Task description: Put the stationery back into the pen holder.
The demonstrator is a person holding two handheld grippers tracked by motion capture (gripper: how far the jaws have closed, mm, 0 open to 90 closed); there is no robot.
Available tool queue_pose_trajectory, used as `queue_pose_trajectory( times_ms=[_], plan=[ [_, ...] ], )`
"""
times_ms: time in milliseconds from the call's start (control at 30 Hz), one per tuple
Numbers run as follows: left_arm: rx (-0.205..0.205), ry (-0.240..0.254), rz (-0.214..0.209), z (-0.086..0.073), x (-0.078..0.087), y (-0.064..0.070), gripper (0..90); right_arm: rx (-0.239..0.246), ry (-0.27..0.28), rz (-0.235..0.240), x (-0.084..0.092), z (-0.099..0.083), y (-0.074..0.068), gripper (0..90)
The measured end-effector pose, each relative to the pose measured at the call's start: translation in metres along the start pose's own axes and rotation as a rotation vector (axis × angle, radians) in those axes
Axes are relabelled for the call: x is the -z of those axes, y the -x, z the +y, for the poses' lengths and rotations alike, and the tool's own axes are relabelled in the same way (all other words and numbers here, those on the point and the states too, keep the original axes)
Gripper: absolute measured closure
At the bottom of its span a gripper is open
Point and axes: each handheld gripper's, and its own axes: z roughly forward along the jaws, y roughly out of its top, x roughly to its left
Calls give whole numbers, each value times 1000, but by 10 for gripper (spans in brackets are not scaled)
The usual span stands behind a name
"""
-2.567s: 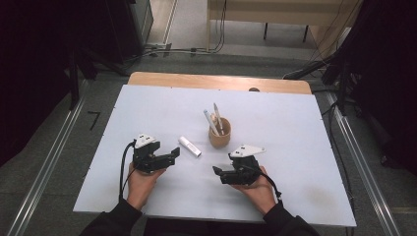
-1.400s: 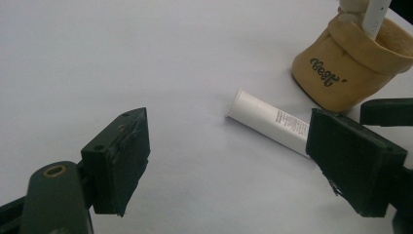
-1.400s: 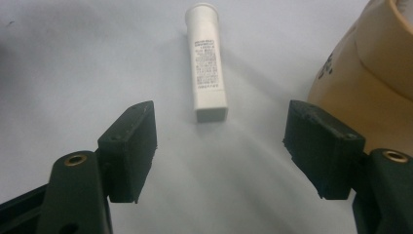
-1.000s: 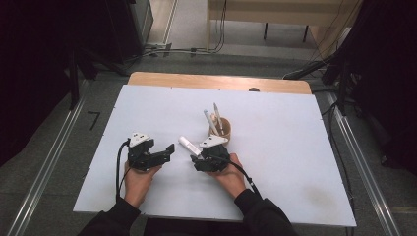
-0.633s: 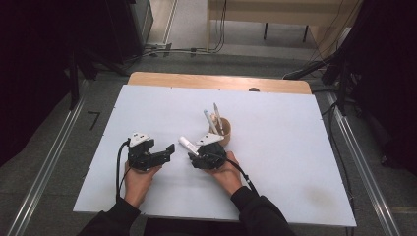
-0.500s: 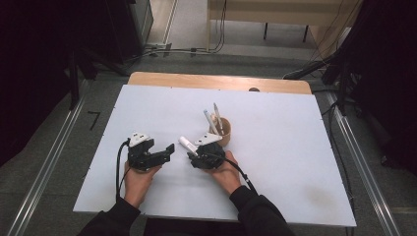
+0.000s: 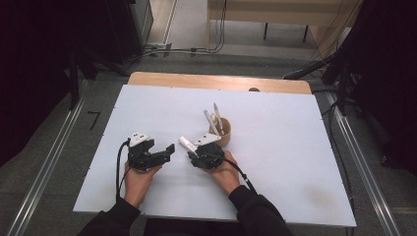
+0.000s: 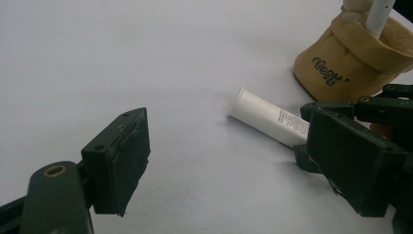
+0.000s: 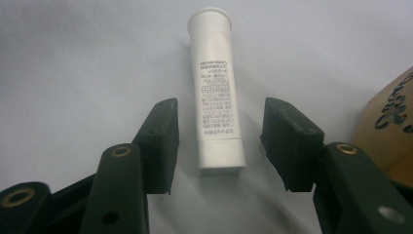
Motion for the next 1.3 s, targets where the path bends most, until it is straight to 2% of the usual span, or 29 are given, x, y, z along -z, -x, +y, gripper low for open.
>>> queue_pose_trajectory(
  times_ms=[333,600,867,967,1033,1300],
  plan=[
    [-1,-2,1,0,-1,1,162,-14,-13,11,-1,1,0,503],
    [-1,-5,-2,0,-1,2,162,-12,-11,6,-1,1,0,570],
    [-3,-3,-1,-1,-1,3,162,-38,-6,0,-1,-1,0,648],
    [-2,-3,-2,-1,-1,3,162,-27,0,-5,-1,-1,0,666],
    [-1,0,-3,-1,0,3,162,-41,-2,-6,-1,-1,0,682],
    [3,-1,-2,-1,0,2,163,-26,0,-14,-1,-1,-2,690]
  ],
)
